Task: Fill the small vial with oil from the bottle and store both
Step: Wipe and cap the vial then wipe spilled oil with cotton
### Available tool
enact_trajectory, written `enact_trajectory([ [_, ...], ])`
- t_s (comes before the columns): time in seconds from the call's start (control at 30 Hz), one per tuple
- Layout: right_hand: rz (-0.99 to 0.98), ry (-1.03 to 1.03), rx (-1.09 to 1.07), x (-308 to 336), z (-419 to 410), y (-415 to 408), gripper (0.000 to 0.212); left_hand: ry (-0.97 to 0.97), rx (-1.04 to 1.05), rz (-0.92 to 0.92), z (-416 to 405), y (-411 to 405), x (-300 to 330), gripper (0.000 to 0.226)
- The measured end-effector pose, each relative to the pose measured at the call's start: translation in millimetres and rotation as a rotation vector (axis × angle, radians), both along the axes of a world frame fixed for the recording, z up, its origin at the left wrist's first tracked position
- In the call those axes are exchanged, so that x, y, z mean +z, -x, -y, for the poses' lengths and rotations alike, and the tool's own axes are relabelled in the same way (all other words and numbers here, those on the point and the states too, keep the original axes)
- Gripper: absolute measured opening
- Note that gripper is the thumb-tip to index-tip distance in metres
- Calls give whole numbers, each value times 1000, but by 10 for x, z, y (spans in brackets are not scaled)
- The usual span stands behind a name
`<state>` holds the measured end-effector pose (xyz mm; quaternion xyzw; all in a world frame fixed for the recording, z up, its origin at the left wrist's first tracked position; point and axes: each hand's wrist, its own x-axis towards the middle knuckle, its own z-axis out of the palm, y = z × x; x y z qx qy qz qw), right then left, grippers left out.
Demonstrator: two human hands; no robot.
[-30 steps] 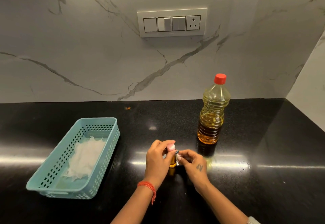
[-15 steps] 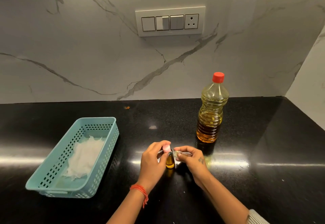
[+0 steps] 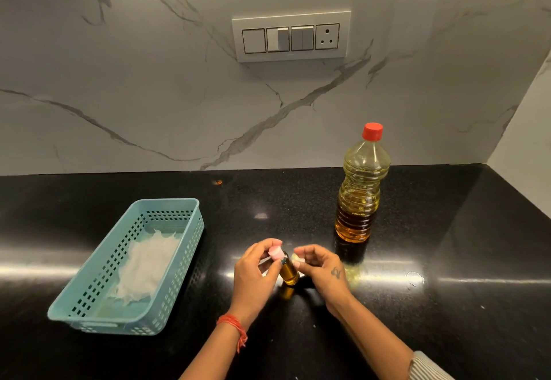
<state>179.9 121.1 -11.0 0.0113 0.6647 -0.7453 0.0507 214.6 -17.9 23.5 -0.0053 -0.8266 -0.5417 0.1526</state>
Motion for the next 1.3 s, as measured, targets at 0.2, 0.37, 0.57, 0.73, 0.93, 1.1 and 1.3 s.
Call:
enact_trajectory([
  [0.2, -86, 5, 44, 106, 49, -34, 22, -74, 6, 6, -1, -15, -17, 32],
  [0.37, -77, -94, -13, -58, -32, -93, 17, -152, 16, 48, 9, -21, -36, 33],
  [0.57, -20, -75, 48, 40, 55, 37, 15, -107, -21, 43, 9, -35, -45, 32],
  [0.73, -8, 35, 97, 115, 32, -45, 10, -11, -11, 22, 26, -59, -64, 37],
  [0.93, 2, -135, 17, -8, 15, -26, 12, 13, -39, 11, 15, -68, -65, 40],
  [1.1, -66, -169, 35, 174, 126, 24, 14, 43, -47, -11, -9, -68, -101, 36],
  [1.3, -78, -57, 27, 7, 5, -164, 8, 70, -29, -59, -48, -78, -119, 49],
])
